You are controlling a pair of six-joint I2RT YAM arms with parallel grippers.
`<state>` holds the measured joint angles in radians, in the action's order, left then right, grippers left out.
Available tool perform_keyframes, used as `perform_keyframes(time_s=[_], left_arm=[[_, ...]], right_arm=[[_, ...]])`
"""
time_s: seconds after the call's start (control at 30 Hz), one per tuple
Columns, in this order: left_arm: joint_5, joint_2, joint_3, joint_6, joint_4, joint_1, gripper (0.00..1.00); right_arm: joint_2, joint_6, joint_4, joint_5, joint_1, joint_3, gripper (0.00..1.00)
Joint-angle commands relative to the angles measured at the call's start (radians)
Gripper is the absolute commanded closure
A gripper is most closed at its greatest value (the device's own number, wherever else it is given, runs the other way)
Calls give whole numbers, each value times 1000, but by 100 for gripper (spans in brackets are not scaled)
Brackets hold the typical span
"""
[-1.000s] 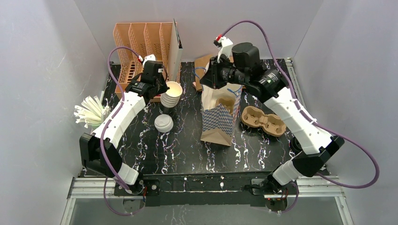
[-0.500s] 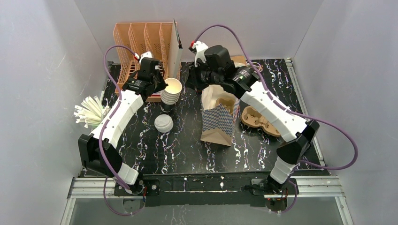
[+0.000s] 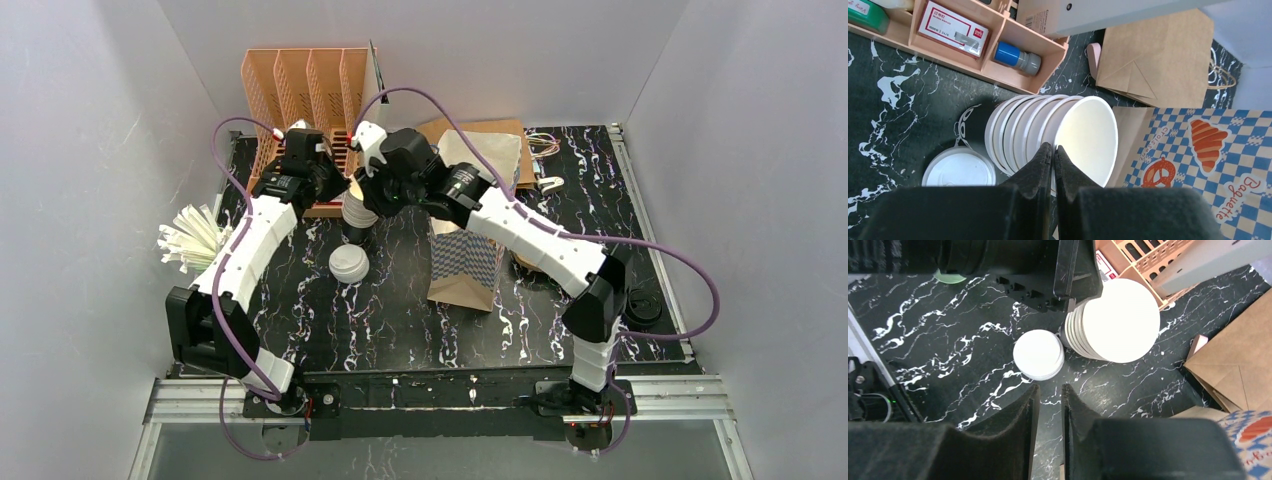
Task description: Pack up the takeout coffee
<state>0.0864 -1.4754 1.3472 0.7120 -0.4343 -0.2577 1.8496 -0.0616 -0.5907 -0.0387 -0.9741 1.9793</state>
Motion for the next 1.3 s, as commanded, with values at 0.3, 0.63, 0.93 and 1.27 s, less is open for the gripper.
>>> perform_keyframes(time_s=[0.3, 0.63, 0.93, 1.27], left_arm=[[-86, 90, -58, -11, -15, 90, 100], [-103, 113, -47, -56, -50, 117, 85], [-128, 127, -23, -90, -82, 176, 77], [-188, 164, -6, -114, -109, 317, 62]], right_arm=[[101, 239, 230, 32, -2, -11, 52], [246, 346, 210, 132, -3, 135, 50], [310, 358, 215, 140, -2, 179, 49], [329, 374, 231, 133, -9, 204, 56]])
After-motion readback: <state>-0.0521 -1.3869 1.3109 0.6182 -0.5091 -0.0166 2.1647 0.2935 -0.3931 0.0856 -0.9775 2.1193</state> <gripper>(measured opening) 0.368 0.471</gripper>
